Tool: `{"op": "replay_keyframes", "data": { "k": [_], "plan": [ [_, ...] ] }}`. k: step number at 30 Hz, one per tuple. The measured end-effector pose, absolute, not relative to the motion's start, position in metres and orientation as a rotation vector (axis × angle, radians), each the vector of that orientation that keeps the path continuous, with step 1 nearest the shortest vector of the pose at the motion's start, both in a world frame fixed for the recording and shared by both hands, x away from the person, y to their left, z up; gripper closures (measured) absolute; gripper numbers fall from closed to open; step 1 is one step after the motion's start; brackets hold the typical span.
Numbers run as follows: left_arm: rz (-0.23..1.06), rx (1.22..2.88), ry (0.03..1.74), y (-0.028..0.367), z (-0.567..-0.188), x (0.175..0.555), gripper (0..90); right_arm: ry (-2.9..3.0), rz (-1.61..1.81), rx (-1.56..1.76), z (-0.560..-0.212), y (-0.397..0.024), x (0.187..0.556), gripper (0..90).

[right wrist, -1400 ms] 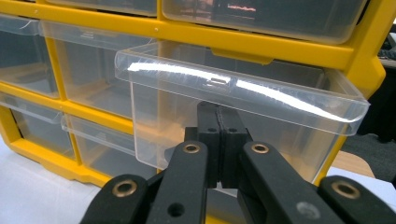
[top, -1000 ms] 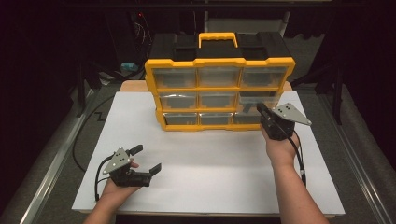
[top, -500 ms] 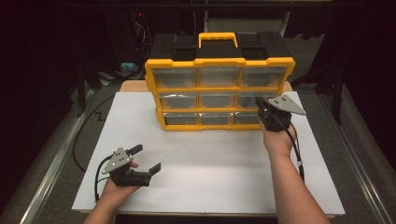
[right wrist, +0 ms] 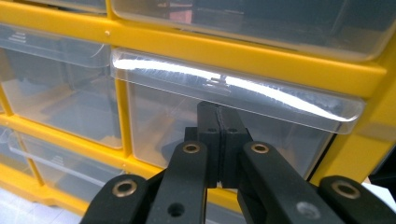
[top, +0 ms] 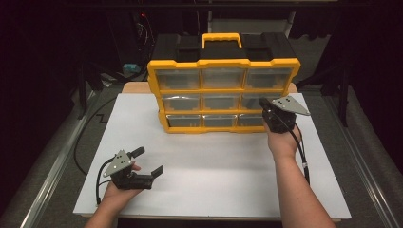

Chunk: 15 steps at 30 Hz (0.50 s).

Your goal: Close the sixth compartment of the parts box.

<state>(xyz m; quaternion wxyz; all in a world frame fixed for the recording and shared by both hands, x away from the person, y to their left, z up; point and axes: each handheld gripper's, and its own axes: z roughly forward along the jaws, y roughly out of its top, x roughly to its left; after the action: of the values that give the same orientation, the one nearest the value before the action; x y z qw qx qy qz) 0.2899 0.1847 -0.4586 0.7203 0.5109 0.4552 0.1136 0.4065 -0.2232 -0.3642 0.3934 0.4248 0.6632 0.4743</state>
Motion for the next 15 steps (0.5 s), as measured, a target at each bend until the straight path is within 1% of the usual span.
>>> {"op": "replay_keyframes", "data": {
  "k": [4, 10, 15],
  "plan": [
    [0.256, 1.128, 1.006, 0.185, -0.459, 0.291, 0.2, 1.698, 1.204, 1.076, -0.365, -0.224, 0.398, 90.0],
    [0.267, 1.125, 1.015, 0.186, -0.460, 0.293, 0.2, 1.711, 1.254, 1.065, -0.365, -0.228, 0.376, 90.0],
    [0.279, 1.128, 1.019, 0.185, -0.460, 0.293, 0.2, 1.746, 1.276, 1.042, -0.375, -0.230, 0.362, 90.0]
  ]
}}
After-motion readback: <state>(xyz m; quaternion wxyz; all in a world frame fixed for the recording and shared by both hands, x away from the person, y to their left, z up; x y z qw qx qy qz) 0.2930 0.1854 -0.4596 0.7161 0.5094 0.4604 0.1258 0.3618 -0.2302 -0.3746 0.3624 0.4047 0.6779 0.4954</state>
